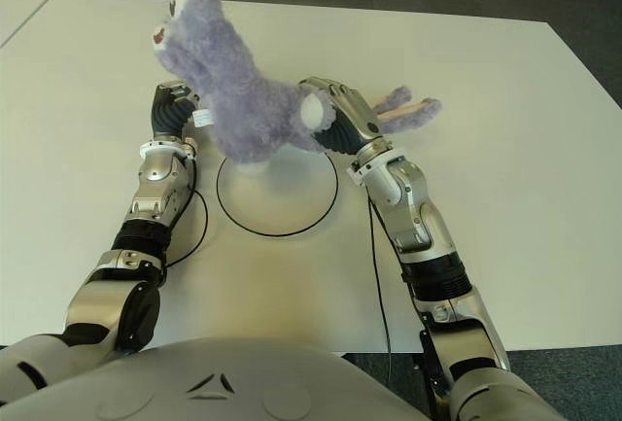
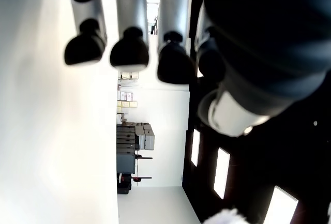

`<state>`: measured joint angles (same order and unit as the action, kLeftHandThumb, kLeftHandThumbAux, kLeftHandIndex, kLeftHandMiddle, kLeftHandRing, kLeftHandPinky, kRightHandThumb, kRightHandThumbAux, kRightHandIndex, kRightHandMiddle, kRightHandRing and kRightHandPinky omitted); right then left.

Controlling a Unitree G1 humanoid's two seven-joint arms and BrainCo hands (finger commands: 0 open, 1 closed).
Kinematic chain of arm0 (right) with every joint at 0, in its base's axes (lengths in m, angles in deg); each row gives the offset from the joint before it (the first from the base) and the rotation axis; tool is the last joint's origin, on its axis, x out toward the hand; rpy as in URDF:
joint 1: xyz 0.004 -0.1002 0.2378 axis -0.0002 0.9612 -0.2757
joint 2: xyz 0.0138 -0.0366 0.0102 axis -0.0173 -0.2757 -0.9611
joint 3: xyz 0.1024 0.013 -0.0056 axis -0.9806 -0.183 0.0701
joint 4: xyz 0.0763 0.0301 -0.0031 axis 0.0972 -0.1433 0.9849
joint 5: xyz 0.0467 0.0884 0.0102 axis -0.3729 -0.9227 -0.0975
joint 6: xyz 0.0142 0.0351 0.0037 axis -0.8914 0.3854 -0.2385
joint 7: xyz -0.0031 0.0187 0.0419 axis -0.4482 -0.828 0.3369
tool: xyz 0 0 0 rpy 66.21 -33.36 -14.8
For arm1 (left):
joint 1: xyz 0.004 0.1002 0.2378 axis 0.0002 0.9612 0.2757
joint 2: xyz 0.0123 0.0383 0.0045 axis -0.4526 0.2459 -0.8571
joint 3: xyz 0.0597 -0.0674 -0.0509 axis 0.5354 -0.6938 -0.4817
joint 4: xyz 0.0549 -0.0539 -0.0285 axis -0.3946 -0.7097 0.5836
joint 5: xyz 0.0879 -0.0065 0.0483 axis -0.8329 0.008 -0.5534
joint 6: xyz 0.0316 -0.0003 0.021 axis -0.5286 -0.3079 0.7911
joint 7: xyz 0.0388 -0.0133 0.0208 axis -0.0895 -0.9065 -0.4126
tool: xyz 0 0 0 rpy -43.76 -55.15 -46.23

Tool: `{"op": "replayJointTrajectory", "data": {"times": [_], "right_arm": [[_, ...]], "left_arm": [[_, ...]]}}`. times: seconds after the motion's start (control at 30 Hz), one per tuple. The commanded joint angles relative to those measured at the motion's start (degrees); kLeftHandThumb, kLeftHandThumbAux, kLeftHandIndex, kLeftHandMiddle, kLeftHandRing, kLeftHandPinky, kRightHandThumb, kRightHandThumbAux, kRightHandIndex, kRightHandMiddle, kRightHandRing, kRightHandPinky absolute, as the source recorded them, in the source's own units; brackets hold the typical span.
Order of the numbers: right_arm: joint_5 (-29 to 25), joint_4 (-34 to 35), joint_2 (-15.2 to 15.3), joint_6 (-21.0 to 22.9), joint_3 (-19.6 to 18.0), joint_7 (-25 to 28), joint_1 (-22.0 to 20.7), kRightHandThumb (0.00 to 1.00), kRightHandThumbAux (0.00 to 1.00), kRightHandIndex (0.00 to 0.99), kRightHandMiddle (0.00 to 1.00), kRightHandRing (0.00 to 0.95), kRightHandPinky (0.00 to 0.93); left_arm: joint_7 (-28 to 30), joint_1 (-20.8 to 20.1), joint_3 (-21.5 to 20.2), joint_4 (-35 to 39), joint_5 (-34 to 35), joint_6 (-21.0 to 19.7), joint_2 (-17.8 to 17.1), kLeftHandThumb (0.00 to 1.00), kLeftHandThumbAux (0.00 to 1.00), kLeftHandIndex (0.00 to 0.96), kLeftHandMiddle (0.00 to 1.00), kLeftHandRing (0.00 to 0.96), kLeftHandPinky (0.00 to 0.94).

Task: Put the doll into the plate.

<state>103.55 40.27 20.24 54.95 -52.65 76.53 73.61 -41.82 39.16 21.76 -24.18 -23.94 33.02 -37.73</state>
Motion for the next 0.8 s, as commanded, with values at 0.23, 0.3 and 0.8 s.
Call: {"op": "replayJointTrajectory", "data": {"times": [0.23,0.3,0.8], "right_arm": [[2.41,1.95,1.3,-0.15,1.65,2.73,3.0,0.856,0.679,0.397,0.526,0.852,0.795],[2.88,2.02,1.76,-0.51,1.95,3.04,3.06,0.856,0.678,0.398,0.528,0.856,0.815],[6.79,4.34,4.08,0.12,4.28,7.28,3.55,0.853,0.676,0.402,0.554,0.854,0.866]], "left_arm": [[0.76,4.21,-0.12,-2.27,0.56,-0.19,1.15,0.47,0.746,0.744,0.827,0.838,0.813],[0.81,4.33,-0.1,-2.11,0.59,-0.16,1.18,0.469,0.748,0.742,0.826,0.838,0.809],[0.72,5.19,0.16,-0.81,0.33,-0.45,1.2,0.464,0.752,0.743,0.823,0.833,0.796]]}}
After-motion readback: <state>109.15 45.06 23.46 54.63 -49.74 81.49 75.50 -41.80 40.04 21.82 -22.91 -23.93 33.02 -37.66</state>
